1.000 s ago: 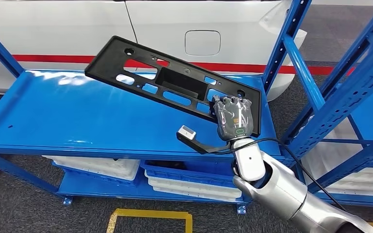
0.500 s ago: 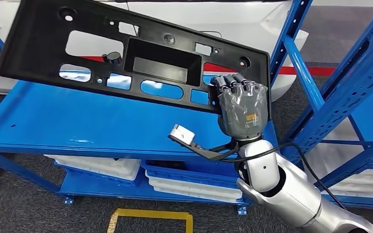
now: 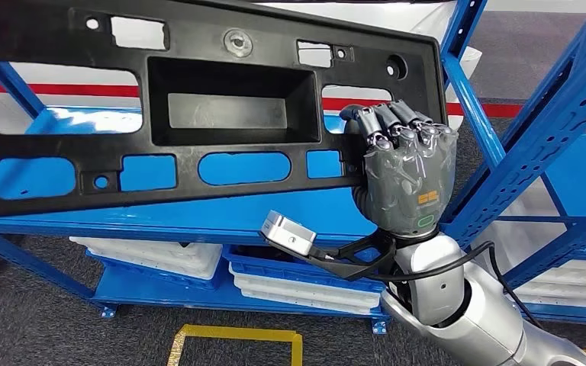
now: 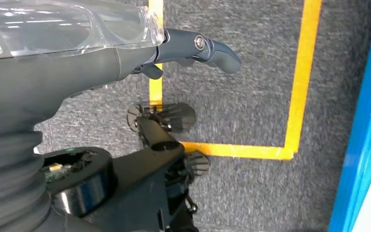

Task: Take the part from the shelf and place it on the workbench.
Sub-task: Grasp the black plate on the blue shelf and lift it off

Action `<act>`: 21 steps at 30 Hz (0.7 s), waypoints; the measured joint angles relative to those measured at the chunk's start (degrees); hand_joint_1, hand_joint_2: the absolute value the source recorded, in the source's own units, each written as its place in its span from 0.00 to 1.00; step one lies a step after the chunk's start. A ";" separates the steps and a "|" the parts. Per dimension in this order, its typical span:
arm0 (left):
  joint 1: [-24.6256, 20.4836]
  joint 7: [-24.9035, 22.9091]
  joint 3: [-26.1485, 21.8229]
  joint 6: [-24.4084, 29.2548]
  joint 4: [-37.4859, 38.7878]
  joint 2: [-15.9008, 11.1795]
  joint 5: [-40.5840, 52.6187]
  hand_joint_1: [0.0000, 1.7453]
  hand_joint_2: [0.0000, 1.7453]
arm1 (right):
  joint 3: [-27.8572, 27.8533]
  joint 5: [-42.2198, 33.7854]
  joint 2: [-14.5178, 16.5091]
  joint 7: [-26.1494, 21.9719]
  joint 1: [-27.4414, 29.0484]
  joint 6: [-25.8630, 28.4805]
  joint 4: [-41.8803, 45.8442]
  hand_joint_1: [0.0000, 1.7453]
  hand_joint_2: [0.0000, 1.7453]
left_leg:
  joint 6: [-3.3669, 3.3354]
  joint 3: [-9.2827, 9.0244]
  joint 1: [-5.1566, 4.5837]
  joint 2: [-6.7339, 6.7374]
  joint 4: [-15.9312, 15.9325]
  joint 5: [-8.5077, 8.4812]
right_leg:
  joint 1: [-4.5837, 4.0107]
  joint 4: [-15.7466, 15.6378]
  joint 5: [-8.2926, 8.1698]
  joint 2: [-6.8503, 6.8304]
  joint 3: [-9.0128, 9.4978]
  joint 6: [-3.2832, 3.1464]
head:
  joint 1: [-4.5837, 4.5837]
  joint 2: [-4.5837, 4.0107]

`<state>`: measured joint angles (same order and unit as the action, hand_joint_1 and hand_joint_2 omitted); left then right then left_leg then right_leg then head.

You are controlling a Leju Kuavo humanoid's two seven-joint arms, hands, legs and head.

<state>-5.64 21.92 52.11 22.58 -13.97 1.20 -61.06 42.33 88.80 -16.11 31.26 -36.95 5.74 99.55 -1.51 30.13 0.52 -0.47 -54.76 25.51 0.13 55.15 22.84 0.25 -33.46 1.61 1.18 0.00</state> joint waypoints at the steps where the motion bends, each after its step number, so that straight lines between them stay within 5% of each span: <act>1: 0.03 0.02 0.00 0.00 0.00 0.01 -0.02 0.00 1.00 | -0.08 0.03 -0.03 -0.07 0.04 0.01 0.32 1.00 1.00 | -0.44 0.09 0.02 0.05 0.07 -0.30 | 0.13 0.15 0.11 0.01 -0.14 0.30 | -0.01 -0.01; 3: -0.06 0.07 -0.02 0.03 0.00 -0.02 -0.09 0.00 1.00 | -0.33 0.08 -0.09 -0.19 0.09 -0.01 0.92 1.00 1.00 | -1.40 0.43 0.16 0.19 0.30 -1.06 | 0.37 2.71 2.52 0.01 -1.25 0.87 | 0.08 -0.01; 6: -0.10 0.16 -0.03 0.13 0.00 -0.10 -0.16 0.00 1.00 | -0.73 0.11 -0.20 -0.27 0.20 -0.02 1.65 1.00 1.00 | -1.91 1.49 0.18 0.35 0.30 -1.99 | 0.58 13.96 9.70 -0.03 -5.18 1.54 | 0.26 0.00; 7: -0.07 0.18 -0.03 0.13 0.00 -0.09 -0.16 0.00 1.00 | -0.79 0.11 -0.22 -0.30 0.23 -0.02 1.83 1.00 1.00 | -1.88 1.92 0.15 0.37 0.28 -2.30 | 0.59 16.92 10.95 -0.03 -5.93 1.68 | 0.27 0.00; 9: -0.06 0.20 -0.02 0.13 0.00 -0.09 -0.16 0.00 1.00 | -0.81 0.11 -0.25 -0.39 0.24 -0.03 2.18 1.00 1.00 | -1.73 2.66 0.13 0.36 0.25 -2.88 | 0.60 16.43 10.17 -0.04 -4.37 1.70 | 0.28 0.00; 13: -0.13 0.27 -0.02 0.13 0.00 -0.10 -0.16 0.00 1.00 | -0.99 0.11 -0.28 -0.58 0.04 -0.04 3.14 1.00 1.00 | -0.77 3.34 -0.04 0.21 0.21 -3.93 | 0.32 0.43 5.45 0.03 5.77 0.94 | 0.25 0.00; 17: -0.12 0.35 -0.02 0.22 0.01 -0.15 -0.16 0.00 1.00 | -1.05 0.08 -0.30 -0.75 -0.11 -0.04 3.73 1.00 1.00 | 0.63 4.05 0.02 0.21 -0.22 -4.21 | 0.20 -1.06 4.31 -0.04 5.52 -0.47 | 0.14 0.00; 19: -0.09 0.35 0.00 0.30 0.02 -0.18 -0.16 0.00 1.00 | -1.05 0.04 -0.30 -0.87 -0.18 -0.04 3.93 1.00 1.00 | 1.14 5.82 0.24 0.21 -4.46 -0.43 | 0.44 -1.26 3.30 -0.19 4.57 -1.37 | 0.04 0.00; 21: -0.10 0.35 0.01 0.31 0.02 -0.20 -0.16 0.00 1.00 | -1.05 -0.01 -0.30 -0.93 -0.17 -0.04 4.13 1.00 1.00 | 1.58 8.61 0.32 0.21 -12.71 4.85 | 0.35 -1.22 2.33 -0.26 3.25 -1.81 | -0.08 0.00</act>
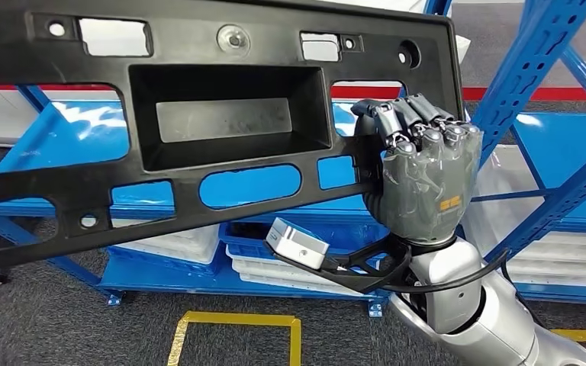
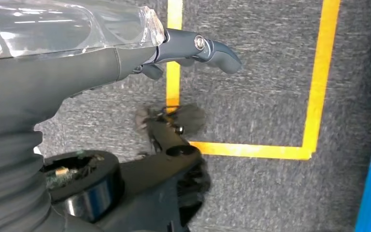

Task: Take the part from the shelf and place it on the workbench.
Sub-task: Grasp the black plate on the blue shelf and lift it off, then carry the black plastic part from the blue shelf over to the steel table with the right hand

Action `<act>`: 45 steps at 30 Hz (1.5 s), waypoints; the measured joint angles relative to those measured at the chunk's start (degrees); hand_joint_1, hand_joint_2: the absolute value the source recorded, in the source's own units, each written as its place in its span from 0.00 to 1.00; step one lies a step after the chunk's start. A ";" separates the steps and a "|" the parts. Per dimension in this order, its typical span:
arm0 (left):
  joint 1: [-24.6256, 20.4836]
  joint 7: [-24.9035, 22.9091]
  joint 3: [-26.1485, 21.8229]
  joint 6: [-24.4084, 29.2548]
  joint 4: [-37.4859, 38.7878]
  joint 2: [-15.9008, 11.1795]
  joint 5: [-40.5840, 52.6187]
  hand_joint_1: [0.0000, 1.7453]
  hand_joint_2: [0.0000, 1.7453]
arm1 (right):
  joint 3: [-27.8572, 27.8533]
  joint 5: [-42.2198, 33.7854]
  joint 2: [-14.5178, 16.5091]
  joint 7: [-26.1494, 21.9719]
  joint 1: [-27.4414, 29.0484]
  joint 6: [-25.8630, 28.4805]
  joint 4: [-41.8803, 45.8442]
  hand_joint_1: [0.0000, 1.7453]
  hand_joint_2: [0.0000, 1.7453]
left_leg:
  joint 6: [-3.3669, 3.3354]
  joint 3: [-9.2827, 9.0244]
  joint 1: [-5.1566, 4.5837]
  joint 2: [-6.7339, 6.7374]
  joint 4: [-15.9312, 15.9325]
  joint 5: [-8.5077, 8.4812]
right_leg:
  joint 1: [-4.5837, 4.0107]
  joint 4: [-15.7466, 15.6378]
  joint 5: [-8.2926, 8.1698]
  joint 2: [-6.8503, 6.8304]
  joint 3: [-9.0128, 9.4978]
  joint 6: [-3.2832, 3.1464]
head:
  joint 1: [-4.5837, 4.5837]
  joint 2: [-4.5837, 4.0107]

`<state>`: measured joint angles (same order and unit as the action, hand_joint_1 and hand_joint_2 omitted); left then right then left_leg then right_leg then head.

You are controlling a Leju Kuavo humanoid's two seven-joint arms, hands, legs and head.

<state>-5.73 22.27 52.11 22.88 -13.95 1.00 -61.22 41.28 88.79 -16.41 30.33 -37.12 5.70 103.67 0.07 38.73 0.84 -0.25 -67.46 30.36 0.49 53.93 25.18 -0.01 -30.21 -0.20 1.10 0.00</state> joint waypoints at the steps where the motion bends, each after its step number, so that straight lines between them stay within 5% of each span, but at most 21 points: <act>1: -0.01 0.00 0.00 0.00 0.01 -0.03 0.00 0.00 1.00 | 0.01 -0.02 0.00 -0.01 0.01 0.00 0.06 1.00 1.00 | 0.14 0.84 0.01 0.00 -3.38 1.44 | -0.05 0.02 -0.50 -0.01 -0.70 -0.04 | -0.02 0.00; 3: -0.04 -0.01 0.00 0.00 0.00 -0.09 0.00 0.00 1.00 | 0.01 -0.05 0.00 -0.03 0.03 0.00 0.14 1.00 1.00 | 0.17 -0.62 0.00 0.00 -3.78 0.69 | -0.14 0.06 -1.44 0.02 -1.95 0.04 | -0.03 0.00; 6: -0.28 -0.01 0.01 0.00 0.01 -0.22 0.01 0.00 1.00 | -0.04 -0.07 -0.01 -0.03 0.02 0.01 0.32 1.00 1.00 | -0.65 -9.07 -0.28 0.00 8.74 -3.07 | -0.34 0.11 -2.57 0.05 -3.16 0.50 | -0.04 0.00; 8: -0.49 0.00 0.02 0.00 0.01 -0.32 0.02 0.00 1.00 | -0.13 -0.07 -0.02 -0.05 -0.02 0.02 0.58 1.00 1.00 | -1.32 -12.15 -0.64 -0.03 14.22 -3.59 | -0.50 0.10 -3.30 -0.02 -3.56 1.02 | -0.01 0.00; 12: -0.58 0.00 0.02 0.00 0.00 -0.34 0.02 0.00 1.00 | -0.19 -0.10 -0.04 -0.10 -0.05 0.02 0.75 1.00 1.00 | -1.82 -12.03 -0.65 0.01 14.99 -4.04 | -0.53 0.10 -3.83 -0.08 -3.86 1.57 | 0.02 0.00; 14: -0.74 0.00 0.01 0.03 0.00 -0.41 0.03 0.00 1.00 | -0.30 -0.18 -0.19 -0.18 0.00 0.01 1.00 1.00 1.00 | -2.71 -10.65 -0.38 0.21 15.23 -5.53 | -0.25 6.14 0.98 -0.01 -6.25 2.43 | 0.12 0.00; 16: -0.88 -0.01 -0.01 0.08 0.01 -0.48 0.04 0.00 1.00 | -0.38 -0.23 -0.37 -0.23 0.06 0.00 1.22 1.00 1.00 | -3.28 -8.72 -0.25 0.40 15.28 -7.24 | 0.10 15.66 6.98 0.04 -9.18 3.27 | 0.23 0.00; 18: -0.86 -0.02 -0.01 0.08 0.01 -0.48 0.05 0.00 1.00 | -0.38 -0.24 -0.42 -0.23 0.08 0.00 1.24 1.00 1.00 | -3.09 -7.41 -0.20 0.46 15.17 -8.25 | 0.35 18.06 6.42 0.03 -8.40 3.57 | 0.25 0.00; 20: -0.89 -0.02 -0.01 0.07 0.01 -0.48 0.08 0.00 1.00 | -0.38 -0.53 -0.44 -0.25 0.07 0.02 1.28 1.00 1.00 | -2.72 -6.32 -0.12 0.43 14.89 -9.09 | 0.62 11.75 3.29 0.04 -3.26 3.62 | 0.28 0.00; 22: -0.90 0.01 -0.01 0.07 0.01 -0.49 0.11 0.00 1.00 | -0.39 -1.49 -0.45 -0.37 0.04 0.04 1.49 1.00 1.00 | -2.09 -5.51 -0.19 0.33 14.52 -9.78 | 0.55 2.72 2.56 0.11 2.74 3.41 | 0.36 0.00; 23: -0.94 0.04 -0.01 0.07 0.01 -0.49 0.10 0.00 1.00 | -0.39 -2.16 -0.46 -0.47 0.02 0.04 1.61 1.00 1.00 | -1.72 -5.27 -0.25 0.30 14.42 -10.15 | 0.42 -0.08 2.91 0.16 4.35 3.19 | 0.39 0.00; 26: -0.91 0.13 -0.01 0.07 0.01 -0.56 -0.02 0.00 1.00 | -0.35 -4.38 -0.49 -0.64 0.03 -0.07 1.80 1.00 1.00 | -0.61 -4.49 -0.09 0.27 14.26 -10.87 | 0.12 -1.26 2.61 0.14 3.88 1.94 | 0.39 0.00; 28: -0.75 0.17 0.02 0.07 0.01 -0.66 -0.05 0.00 1.00 | -0.21 -5.83 -0.50 -0.74 0.00 -0.29 1.92 1.00 1.00 | -0.07 -3.02 0.17 0.25 11.24 -7.83 | 0.27 -1.33 1.56 -0.03 2.83 0.86 | 0.31 0.00; 30: -0.72 0.20 0.05 0.07 0.01 -0.72 -0.11 0.00 1.00 | 0.01 -7.34 -0.50 -0.89 -0.01 -0.75 2.03 1.00 1.00 | 0.33 -0.46 0.28 0.26 3.50 -2.09 | 0.19 -1.30 0.49 -0.10 1.54 0.34 | 0.21 0.00; 32: -0.73 0.21 0.06 0.07 0.01 -0.81 -0.22 0.00 1.00 | 0.26 -8.65 -0.50 -0.96 0.04 -1.32 2.05 1.00 1.00 | 0.54 1.09 0.28 0.26 -3.47 0.84 | 0.00 -1.22 -0.54 -0.10 0.12 0.24 | 0.17 0.00; 34: -0.75 0.26 0.06 0.05 0.01 -0.93 -0.32 0.00 1.00 | 0.45 -9.84 -0.52 -1.01 0.07 -2.00 2.05 1.00 1.00 | 0.39 -1.35 0.23 0.26 -2.21 -0.94 | -0.14 -1.17 -1.48 -0.06 -1.12 0.33 | 0.15 0.00; 36: -0.86 0.37 0.07 -0.01 0.01 -1.04 -0.40 0.00 1.00 | 0.69 -11.20 -0.55 -1.12 0.03 -2.96 2.07 1.00 1.00 | -0.22 -7.40 0.02 0.25 6.45 -3.61 | -0.27 -1.11 -2.23 -0.01 -1.96 0.60 | 0.15 0.00; 38: -1.01 0.57 0.08 -0.08 0.01 -1.15 -0.51 0.00 1.00 | 0.98 -12.28 -0.60 -1.20 -0.07 -3.89 2.11 1.00 1.00 | -1.02 -11.86 -0.37 0.22 13.86 -4.24 | -0.42 -1.05 -2.92 -0.03 -2.45 1.11 | 0.17 0.00; 42: -0.94 0.77 0.09 -0.18 0.01 -1.24 -0.64 0.00 1.00 | 1.64 -15.44 -0.69 -1.26 -0.41 -5.11 2.18 1.00 1.00 | -2.38 -11.83 -0.41 0.35 15.75 -5.08 | -0.36 -0.15 -2.87 -0.03 -3.41 2.35 | 0.20 0.00; 45: -1.09 0.81 0.08 -0.32 0.01 -1.32 -0.65 0.00 1.00 | 2.09 -19.25 -0.76 -1.30 -0.73 -5.87 2.18 1.00 1.00 | -3.37 -10.25 -0.28 0.51 15.86 -6.64 | -0.12 8.62 4.21 0.03 -6.69 3.05 | 0.46 0.00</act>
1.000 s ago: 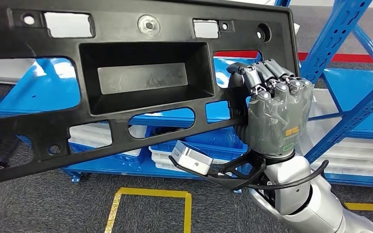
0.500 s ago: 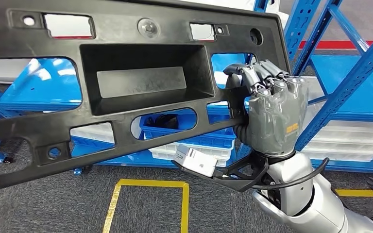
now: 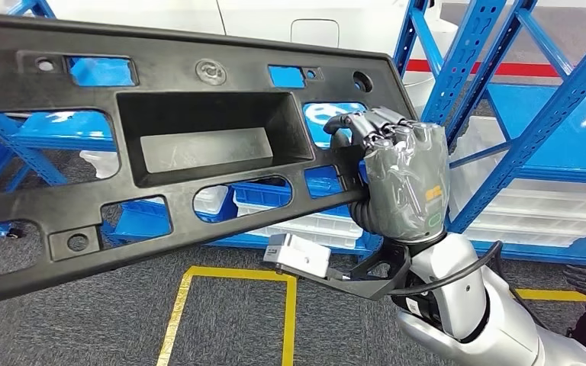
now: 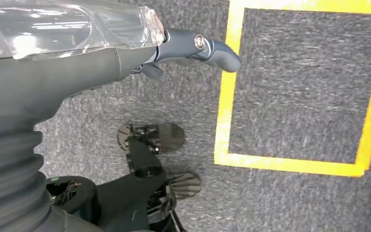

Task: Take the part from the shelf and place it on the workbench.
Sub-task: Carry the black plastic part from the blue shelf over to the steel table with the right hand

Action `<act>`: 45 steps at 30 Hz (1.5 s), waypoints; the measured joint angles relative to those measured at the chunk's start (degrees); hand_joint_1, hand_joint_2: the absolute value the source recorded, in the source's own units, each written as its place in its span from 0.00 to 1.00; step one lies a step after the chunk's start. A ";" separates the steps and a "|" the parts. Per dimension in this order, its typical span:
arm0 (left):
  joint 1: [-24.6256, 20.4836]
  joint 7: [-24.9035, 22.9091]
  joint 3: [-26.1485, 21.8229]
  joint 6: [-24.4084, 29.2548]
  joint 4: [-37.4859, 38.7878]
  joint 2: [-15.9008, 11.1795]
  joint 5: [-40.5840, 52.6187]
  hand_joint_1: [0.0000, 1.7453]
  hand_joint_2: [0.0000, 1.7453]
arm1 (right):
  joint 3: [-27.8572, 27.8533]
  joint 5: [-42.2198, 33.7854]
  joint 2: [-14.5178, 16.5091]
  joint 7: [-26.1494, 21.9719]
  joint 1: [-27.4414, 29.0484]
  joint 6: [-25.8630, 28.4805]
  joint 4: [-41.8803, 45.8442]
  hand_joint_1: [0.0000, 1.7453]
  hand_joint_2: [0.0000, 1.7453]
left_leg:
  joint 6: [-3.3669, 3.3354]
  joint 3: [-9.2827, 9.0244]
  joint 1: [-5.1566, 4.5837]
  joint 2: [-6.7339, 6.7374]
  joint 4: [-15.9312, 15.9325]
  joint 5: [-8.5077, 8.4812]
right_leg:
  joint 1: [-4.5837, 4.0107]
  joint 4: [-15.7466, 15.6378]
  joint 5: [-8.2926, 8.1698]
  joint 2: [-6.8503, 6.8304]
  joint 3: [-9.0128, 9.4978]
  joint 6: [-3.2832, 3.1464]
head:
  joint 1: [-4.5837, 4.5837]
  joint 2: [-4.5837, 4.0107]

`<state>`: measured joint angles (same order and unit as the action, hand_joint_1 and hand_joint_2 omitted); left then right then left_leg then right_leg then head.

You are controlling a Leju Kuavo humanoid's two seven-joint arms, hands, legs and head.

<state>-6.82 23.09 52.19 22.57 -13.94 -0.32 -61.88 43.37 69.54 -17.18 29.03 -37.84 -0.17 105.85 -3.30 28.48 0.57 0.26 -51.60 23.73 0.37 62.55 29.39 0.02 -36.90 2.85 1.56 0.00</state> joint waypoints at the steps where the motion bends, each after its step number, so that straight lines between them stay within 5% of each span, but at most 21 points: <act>1: 0.00 0.01 0.00 -0.03 0.00 -0.01 0.00 0.00 1.00 | 0.22 -1.31 0.00 0.00 -0.02 -0.22 0.00 1.00 1.00 | -0.11 0.62 -0.04 0.02 -0.04 -0.47 | 0.09 4.18 2.22 -0.01 -1.26 0.17 | 0.03 0.00; 2: 0.02 0.02 0.00 -0.07 0.00 -0.01 0.00 0.00 1.00 | 0.47 -2.74 0.00 0.01 -0.03 -0.40 -0.01 1.00 1.00 | -0.11 1.27 -0.08 0.03 -0.09 -0.95 | 0.14 7.58 3.52 -0.01 -2.06 0.31 | 0.05 0.00; 4: 0.03 0.04 0.00 -0.12 0.00 -0.01 0.00 0.00 1.00 | 0.94 -6.00 0.01 0.12 -0.08 -0.54 -0.05 1.00 1.00 | 0.01 2.46 -0.10 0.01 -0.24 -1.81 | 0.22 7.95 2.24 -0.01 -0.58 0.36 | 0.09 0.00; 6: 0.00 0.05 0.00 -0.16 0.00 -0.01 0.01 0.00 1.00 | 1.42 -10.11 0.08 0.28 -0.41 -0.52 -0.11 1.00 1.00 | 0.28 3.44 -0.10 -0.07 -0.58 -2.45 | 0.24 0.07 -0.91 0.00 5.00 0.05 | 0.18 0.00; 9: -0.12 0.07 0.00 -0.21 0.00 -0.03 0.04 0.00 1.00 | 2.16 -16.23 0.36 0.60 -1.42 -0.54 -0.26 1.00 1.00 | 1.12 4.47 -0.27 -0.13 -1.04 -3.38 | -0.21 -9.87 -1.89 0.05 10.91 -0.66 | 0.27 0.00; 12: -0.19 0.07 0.01 -0.22 0.00 -0.18 0.09 0.00 1.00 | 2.91 -23.01 0.81 1.05 -2.31 -1.21 -0.84 1.00 1.00 | 2.11 5.46 -0.28 -0.18 -1.45 -3.74 | -0.15 -10.58 -2.80 -0.11 10.02 -1.61 | 0.27 0.00; 14: -0.25 0.06 0.03 -0.32 0.00 -0.30 0.22 0.00 1.00 | 3.53 -26.13 1.32 1.25 -3.11 -1.89 -1.39 1.00 1.00 | 2.70 7.41 -0.12 -0.24 -5.48 -0.19 | 0.19 -10.78 -3.95 -0.32 8.81 -2.43 | 0.04 0.00; 16: -0.36 0.06 0.06 -0.40 0.00 -0.33 0.33 0.00 1.00 | 4.07 -27.62 1.76 1.39 -3.75 -2.25 -1.94 1.00 1.00 | 3.30 10.26 0.12 -0.24 -13.79 5.19 | 0.12 -10.72 -4.99 -0.41 7.47 -2.78 | -0.17 0.00; 18: -0.42 0.05 0.08 -0.40 0.00 -0.38 0.33 0.00 1.00 | 4.56 -28.10 2.02 1.48 -4.03 -2.34 -2.49 1.00 1.00 | 3.78 11.32 0.26 -0.24 -19.47 7.01 | 0.10 -10.65 -5.95 -0.46 6.19 -2.68 | -0.18 0.00; 20: -0.48 0.04 0.09 -0.40 0.00 -0.45 0.33 0.00 1.00 | 5.07 -28.24 2.14 1.56 -4.19 -2.35 -2.95 1.00 1.00 | 4.08 8.04 0.51 -0.23 -16.21 4.47 | 0.16 -10.51 -6.81 -0.47 5.02 -2.36 | -0.18 0.00; 23: -0.82 0.02 0.10 -0.40 0.00 -0.52 0.43 0.00 1.00 | 5.64 -29.23 2.26 1.99 -4.81 -2.32 -3.43 1.00 1.00 | 3.80 0.02 0.59 -0.43 -3.55 1.79 | 0.04 -9.90 -7.76 -0.40 3.61 -1.54 | -0.15 0.00; 26: -1.05 -0.27 0.11 -0.40 0.00 -0.54 0.82 0.00 1.00 | 6.17 -31.57 2.48 2.90 -5.54 -1.91 -4.31 1.00 1.00 | 2.36 -0.59 0.32 -0.79 -1.32 1.70 | -0.14 -9.62 -8.80 -0.35 2.86 -0.65 | 0.07 0.00; 28: -1.24 -0.69 0.14 -0.40 0.00 -0.54 1.20 0.00 1.00 | 6.34 -33.13 2.50 3.37 -5.82 -1.05 -5.31 1.00 1.00 | 1.31 0.29 0.46 -0.71 -1.41 0.95 | -0.04 -8.09 -7.41 -0.30 1.80 -0.13 | 0.18 0.00; 29: -1.40 -0.89 0.15 -0.40 0.00 -0.55 1.40 0.00 1.00 | 6.36 -33.85 2.49 3.49 -5.91 -0.31 -5.95 1.00 1.00 | 0.79 0.81 0.54 -0.66 -1.36 0.44 | 0.01 -5.67 -5.32 -0.27 0.77 0.05 | 0.25 0.00; 31: -1.74 -1.25 0.21 -0.39 0.00 -0.59 1.80 0.00 1.00 | 6.36 -35.28 2.49 3.59 -6.01 1.60 -7.63 1.00 1.00 | 0.17 1.96 0.40 -0.60 -1.36 -0.54 | 0.09 2.16 0.12 -0.27 -1.89 0.27 | 0.42 0.00; 33: -1.89 -1.61 0.29 -0.38 0.00 -0.61 2.06 0.00 1.00 | 6.36 -36.48 2.49 3.67 -6.01 3.04 -9.46 1.00 1.00 | -0.06 3.10 0.07 -0.59 -1.41 -1.48 | 0.08 8.48 2.59 -0.26 -3.26 0.27 | 0.48 0.00; 35: -1.91 -1.95 0.38 -0.38 0.00 -0.62 2.29 0.00 1.00 | 6.36 -37.31 2.45 3.73 -6.00 3.48 -10.85 1.00 1.00 | -0.21 4.21 -0.45 -0.61 -1.45 -2.40 | -0.16 6.58 0.59 -0.25 -0.59 -0.37 | 0.49 0.00; 37: -1.93 -2.09 0.50 -0.43 -0.02 -0.55 2.51 0.00 1.00 | 6.35 -37.70 2.43 3.80 -6.09 3.51 -11.69 1.00 1.00 | -0.25 4.97 -0.91 -0.65 -1.48 -3.16 | -0.81 -2.16 -1.94 -0.25 5.45 -1.91 | 0.48 0.00; 39: -2.00 -2.17 0.65 -0.50 -0.05 -0.48 2.62 0.00 1.00 | 6.34 -37.78 2.44 3.99 -6.33 3.54 -12.39 1.00 1.00 | 0.09 5.33 -0.96 -0.60 -1.47 -3.82 | -1.42 -8.88 -2.50 -0.29 9.57 -2.79 | 0.45 0.00; 42: -2.09 -2.23 0.79 -0.56 -0.07 -0.50 2.68 0.00 1.00 | 6.36 -37.77 2.44 4.34 -6.58 3.66 -13.58 1.00 1.00 | 1.13 5.81 -0.70 -0.54 -1.44 -4.55 | -1.57 -10.84 -3.40 -0.39 9.85 -2.97 | 0.74 0.00; 45: -2.10 -2.19 0.89 -0.58 -0.07 -0.48 2.63 0.00 1.00 | 6.51 -37.80 2.54 4.39 -6.66 3.72 -14.47 1.00 1.00 | 2.08 8.18 -0.40 -0.58 -6.76 0.40 | -0.94 -11.51 -5.11 -0.71 8.67 -3.31 | 0.75 0.00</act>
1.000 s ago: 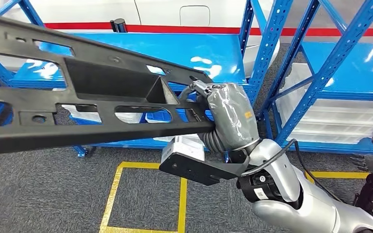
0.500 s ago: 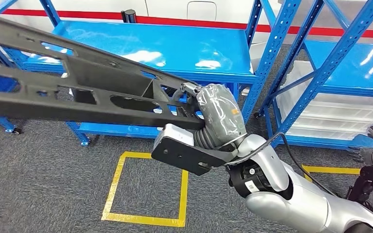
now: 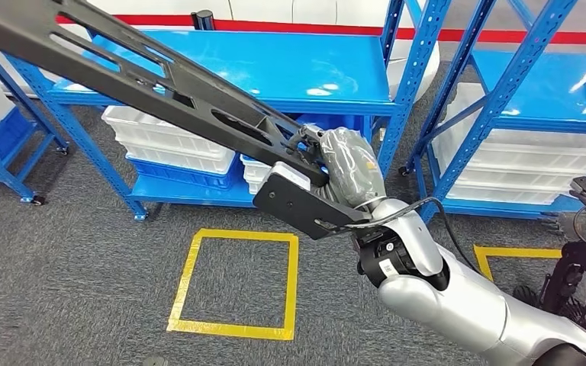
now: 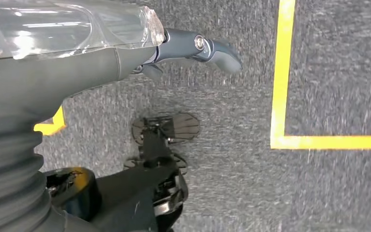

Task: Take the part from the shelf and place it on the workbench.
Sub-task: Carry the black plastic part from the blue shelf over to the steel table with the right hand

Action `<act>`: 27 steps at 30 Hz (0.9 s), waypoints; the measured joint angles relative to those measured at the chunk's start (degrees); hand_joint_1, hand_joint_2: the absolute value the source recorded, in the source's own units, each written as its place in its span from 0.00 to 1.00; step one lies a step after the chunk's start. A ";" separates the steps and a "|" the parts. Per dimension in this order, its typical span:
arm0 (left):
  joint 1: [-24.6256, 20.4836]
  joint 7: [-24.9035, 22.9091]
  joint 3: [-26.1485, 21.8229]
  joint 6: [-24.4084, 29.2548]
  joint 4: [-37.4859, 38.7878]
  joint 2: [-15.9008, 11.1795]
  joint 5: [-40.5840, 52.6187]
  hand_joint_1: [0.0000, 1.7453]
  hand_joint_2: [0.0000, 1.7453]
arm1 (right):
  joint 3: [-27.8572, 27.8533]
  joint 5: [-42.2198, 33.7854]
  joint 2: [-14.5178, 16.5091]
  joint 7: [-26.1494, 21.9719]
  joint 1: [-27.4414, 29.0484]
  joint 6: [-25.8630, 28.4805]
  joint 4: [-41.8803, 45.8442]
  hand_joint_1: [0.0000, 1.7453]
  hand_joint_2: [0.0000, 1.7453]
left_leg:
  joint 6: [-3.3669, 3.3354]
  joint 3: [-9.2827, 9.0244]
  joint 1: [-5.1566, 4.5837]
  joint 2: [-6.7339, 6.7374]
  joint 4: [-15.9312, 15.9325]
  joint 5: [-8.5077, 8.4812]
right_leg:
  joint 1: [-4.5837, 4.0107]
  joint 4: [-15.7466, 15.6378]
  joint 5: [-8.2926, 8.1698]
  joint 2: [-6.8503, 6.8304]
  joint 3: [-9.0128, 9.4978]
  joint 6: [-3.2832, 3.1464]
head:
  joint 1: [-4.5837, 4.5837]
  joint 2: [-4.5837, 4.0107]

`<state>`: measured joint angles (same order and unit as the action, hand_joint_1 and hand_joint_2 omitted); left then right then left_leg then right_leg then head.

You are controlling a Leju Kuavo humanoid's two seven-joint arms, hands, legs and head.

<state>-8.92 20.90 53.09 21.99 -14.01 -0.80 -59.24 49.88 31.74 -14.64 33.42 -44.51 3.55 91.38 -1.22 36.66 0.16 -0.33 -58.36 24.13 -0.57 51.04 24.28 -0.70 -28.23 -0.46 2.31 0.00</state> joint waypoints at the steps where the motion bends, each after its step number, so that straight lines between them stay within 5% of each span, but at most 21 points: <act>1: -0.01 0.02 0.03 0.00 0.00 -0.04 -0.05 0.00 1.00 | 0.09 -0.01 0.03 0.00 0.03 0.02 -0.26 1.00 1.00 | 0.40 1.35 0.17 0.01 -3.92 2.72 | 0.04 0.02 -0.44 0.00 -0.61 -0.07 | -0.05 0.00; 2: -0.01 0.02 0.04 0.00 0.00 -0.09 -0.11 0.00 1.00 | 0.18 -0.03 0.04 0.00 0.11 0.03 -0.55 1.00 1.00 | 0.77 2.66 0.39 0.02 -8.18 4.96 | 0.08 0.06 -0.89 0.00 -1.25 0.00 | -0.07 0.00; 4: 0.08 0.03 0.06 0.00 0.01 -0.21 -0.31 0.00 1.00 | 0.31 -0.06 0.06 0.01 0.39 0.05 -1.17 1.00 1.00 | 1.45 3.54 0.74 0.03 -13.37 6.28 | 0.29 0.27 -1.75 -0.01 -2.57 0.31 | -0.09 0.00; 6: 0.13 0.10 0.08 -0.01 0.01 -0.28 -0.50 0.00 1.00 | 0.36 -0.08 0.06 0.04 0.68 0.08 -1.63 1.00 1.00 | 2.14 -0.04 1.15 0.05 -9.48 3.43 | 0.74 0.85 -2.45 -0.01 -4.03 0.88 | -0.11 0.00; 8: 0.10 0.19 0.09 -0.04 0.00 -0.31 -0.58 0.00 1.00 | 0.34 -0.09 0.05 0.07 0.75 0.13 -1.84 1.00 1.00 | 2.67 -5.69 1.41 -0.04 -0.59 1.60 | 1.00 1.81 -2.87 0.02 -5.47 1.52 | -0.19 0.00; 9: 0.10 0.22 0.09 -0.07 0.01 -0.31 -0.58 0.00 1.00 | 0.31 -0.22 0.04 0.07 0.76 0.16 -1.91 1.00 1.00 | 2.41 -7.36 1.38 -0.12 2.32 1.57 | 0.97 2.22 -3.12 0.04 -5.98 1.85 | -0.21 0.00; 13: 0.37 0.32 0.09 -0.09 0.02 -0.31 -0.60 0.00 1.00 | 0.26 -1.49 0.01 0.07 0.90 0.23 -2.26 1.00 1.00 | 0.45 -7.46 1.02 -0.26 3.85 1.43 | 0.88 2.81 -4.14 0.17 -6.87 2.93 | -0.13 0.00; 16: 0.33 0.33 0.08 -0.09 0.02 -0.34 -0.60 0.00 1.00 | 0.19 -2.45 -0.04 0.00 1.01 0.23 -2.49 1.00 1.00 | -1.30 -5.98 1.11 -0.14 3.77 0.09 | 1.14 6.73 -0.28 0.18 -8.69 3.64 | 0.00 0.00; 18: 0.33 0.32 0.08 -0.09 0.02 -0.37 -0.58 0.00 1.00 | 0.13 -2.80 -0.07 -0.09 1.07 0.26 -2.65 1.00 1.00 | -1.83 -4.76 0.95 -0.10 3.74 -0.92 | 1.17 14.90 5.21 0.18 -11.24 3.87 | 0.08 0.00; 20: 0.36 0.32 0.09 -0.11 0.02 -0.38 -0.58 0.00 1.00 | 0.13 -2.99 -0.09 -0.18 1.23 0.36 -2.84 1.00 1.00 | -1.99 -3.59 0.64 -0.07 3.72 -1.87 | 1.14 22.35 8.76 0.19 -12.95 3.79 | 0.10 0.00; 22: 0.36 0.32 0.09 -0.13 0.02 -0.38 -0.57 0.00 1.00 | 0.13 -3.07 -0.10 -0.29 1.37 0.62 -3.00 1.00 1.00 | -2.09 -2.58 0.24 -0.07 3.70 -2.73 | 0.96 22.32 7.91 0.20 -11.16 3.28 | 0.10 0.00; 24: 0.34 0.33 0.09 -0.13 0.02 -0.38 -0.56 0.00 1.00 | 0.09 -3.10 -0.11 -0.39 1.37 0.97 -3.09 1.00 1.00 | -2.15 -1.79 -0.17 -0.13 3.70 -3.55 | 0.52 14.55 4.78 0.23 -5.48 2.12 | 0.10 0.00; 26: 0.32 0.33 0.09 -0.15 0.01 -0.33 -0.49 0.00 1.00 | -0.03 -3.07 -0.11 -0.46 1.25 1.23 -3.12 1.00 1.00 | -1.82 -1.31 -0.37 -0.12 3.78 -4.37 | -0.10 5.78 3.61 0.27 0.07 1.05 | 0.04 0.00; 27: 0.29 0.33 0.09 -0.16 0.01 -0.31 -0.45 0.00 1.00 | -0.10 -3.04 -0.11 -0.49 1.19 1.32 -3.12 1.00 1.00 | -1.51 -1.23 -0.25 -0.07 3.88 -4.74 | -0.41 3.60 3.64 0.30 1.28 0.84 | 0.03 0.00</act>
<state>-8.62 21.22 53.17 21.82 -14.00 -1.11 -59.69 49.78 28.70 -14.75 32.93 -43.31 4.87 88.26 -2.73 35.43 -0.08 -0.40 -54.48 19.38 -0.99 54.64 27.92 -0.40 -26.95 0.38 2.33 0.00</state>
